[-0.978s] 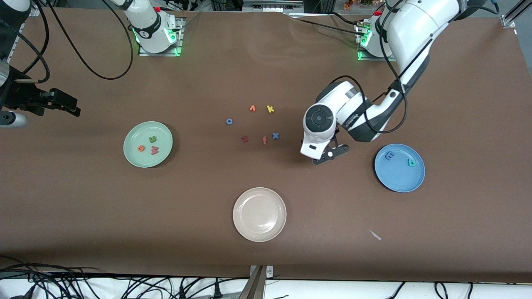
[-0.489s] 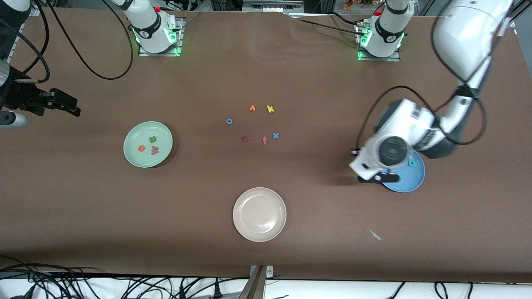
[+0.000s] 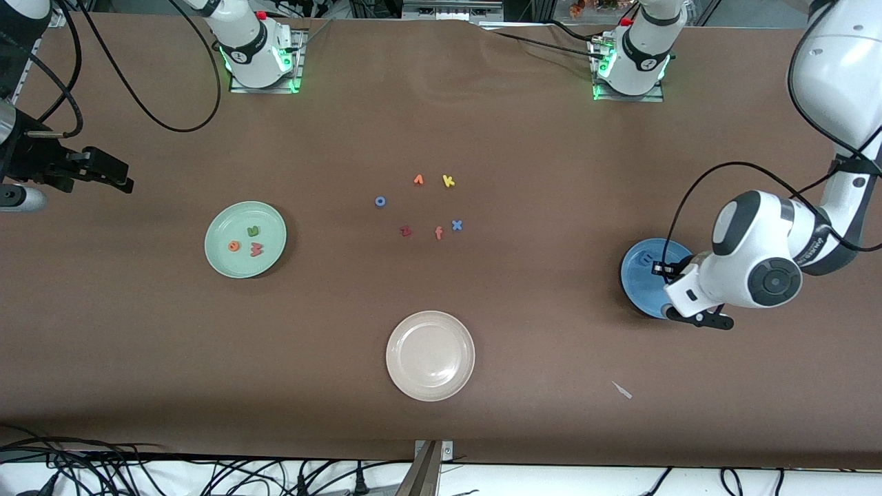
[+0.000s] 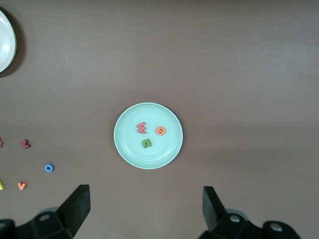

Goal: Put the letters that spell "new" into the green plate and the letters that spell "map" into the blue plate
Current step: 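Carry the yellow a to the blue plate and release it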

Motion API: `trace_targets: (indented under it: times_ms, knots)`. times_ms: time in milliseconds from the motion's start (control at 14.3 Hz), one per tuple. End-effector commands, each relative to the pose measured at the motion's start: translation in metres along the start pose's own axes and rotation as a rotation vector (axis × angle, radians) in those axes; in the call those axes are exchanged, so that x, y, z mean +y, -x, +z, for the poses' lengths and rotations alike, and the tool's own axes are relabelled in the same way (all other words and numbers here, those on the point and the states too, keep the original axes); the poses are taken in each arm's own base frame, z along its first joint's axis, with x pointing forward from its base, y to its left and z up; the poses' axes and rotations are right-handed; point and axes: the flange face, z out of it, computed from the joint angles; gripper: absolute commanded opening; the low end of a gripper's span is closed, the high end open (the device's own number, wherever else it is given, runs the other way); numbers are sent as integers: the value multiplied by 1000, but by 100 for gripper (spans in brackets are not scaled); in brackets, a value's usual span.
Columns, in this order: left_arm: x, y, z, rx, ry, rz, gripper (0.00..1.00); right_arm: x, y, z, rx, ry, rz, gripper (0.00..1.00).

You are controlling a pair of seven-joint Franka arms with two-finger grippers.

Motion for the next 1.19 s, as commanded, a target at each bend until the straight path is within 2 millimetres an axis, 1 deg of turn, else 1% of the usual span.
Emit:
trace_targets:
  times_ms: [0, 70, 140, 209, 489, 628, 768, 908, 978, 1117]
  knots:
    - [1, -17, 34, 44, 49, 40, 16, -1, -4, -6, 10, 13, -8, 100]
    - [4, -17, 35, 42, 48, 43, 19, -1, -4, -6, 10, 13, -8, 100]
    - [5, -17, 34, 42, 48, 46, 40, -1, -4, -6, 10, 13, -8, 100]
    - [5, -17, 34, 41, 47, 46, 99, -1, -4, -6, 10, 13, -7, 100]
    - [7, -17, 30, 42, 42, 44, 100, -1, -4, -6, 10, 13, -8, 100]
    - [3, -15, 26, 42, 40, 40, 100, -1, -4, -6, 10, 13, -8, 100]
    - [1, -13, 16, 34, 41, 55, 100, -1, -4, -6, 10, 13, -8, 100]
    - [7, -7, -4, 26, 32, 65, 100, -1, -4, -6, 10, 13, -8, 100]
    - [7, -4, -23, 32, 19, 62, 100, -1, -4, -6, 10, 13, -7, 100]
    - [8, -5, -50, 47, 20, 61, 100, -1, -4, -6, 10, 13, -8, 100]
